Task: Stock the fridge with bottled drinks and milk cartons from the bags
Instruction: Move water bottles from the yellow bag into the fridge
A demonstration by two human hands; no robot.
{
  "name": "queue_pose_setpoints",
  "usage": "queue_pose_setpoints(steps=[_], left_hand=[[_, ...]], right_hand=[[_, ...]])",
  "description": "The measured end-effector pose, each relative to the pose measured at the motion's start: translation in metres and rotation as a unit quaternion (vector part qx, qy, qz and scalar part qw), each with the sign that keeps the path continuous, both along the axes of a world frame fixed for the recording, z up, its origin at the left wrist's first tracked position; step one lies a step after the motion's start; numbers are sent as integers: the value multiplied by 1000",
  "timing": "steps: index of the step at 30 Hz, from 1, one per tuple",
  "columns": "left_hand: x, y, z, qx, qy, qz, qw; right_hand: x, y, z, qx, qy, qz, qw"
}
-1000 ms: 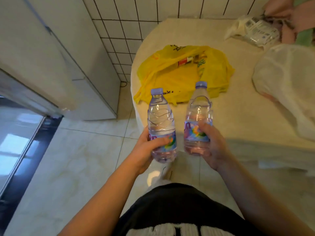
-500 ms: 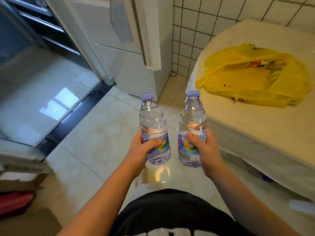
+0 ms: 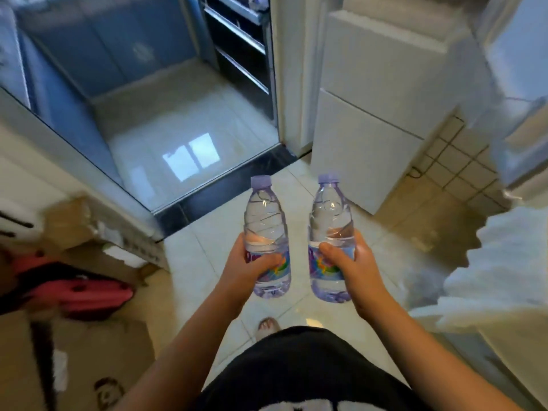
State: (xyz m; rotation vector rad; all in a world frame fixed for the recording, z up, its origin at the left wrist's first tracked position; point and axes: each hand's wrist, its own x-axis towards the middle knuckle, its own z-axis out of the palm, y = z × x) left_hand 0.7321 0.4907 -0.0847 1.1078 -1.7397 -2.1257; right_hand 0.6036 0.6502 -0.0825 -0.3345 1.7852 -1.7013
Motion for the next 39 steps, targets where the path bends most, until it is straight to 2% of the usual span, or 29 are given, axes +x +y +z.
queue_pose_setpoints(steps=[7,15,21,27,39], left_hand=[[0,-123,5,-11,-2,34,999],[-77,-188,-1,6,0,21,1000],[-180,-248,1,-7,15,1,1000],[-303,-298,27,-20,53,-26,998],[-523,-364,81,-27,149,-142,978]], right_hand=[[-11,-123,-2,39,17,41,998],[-83,-195,-10,46,11,9,999],[-185,-251,-12,26,25,-8,999],[-300,-300,20,-12,53,-36,998],[-467,-335,78,-42,164,-168,971]])
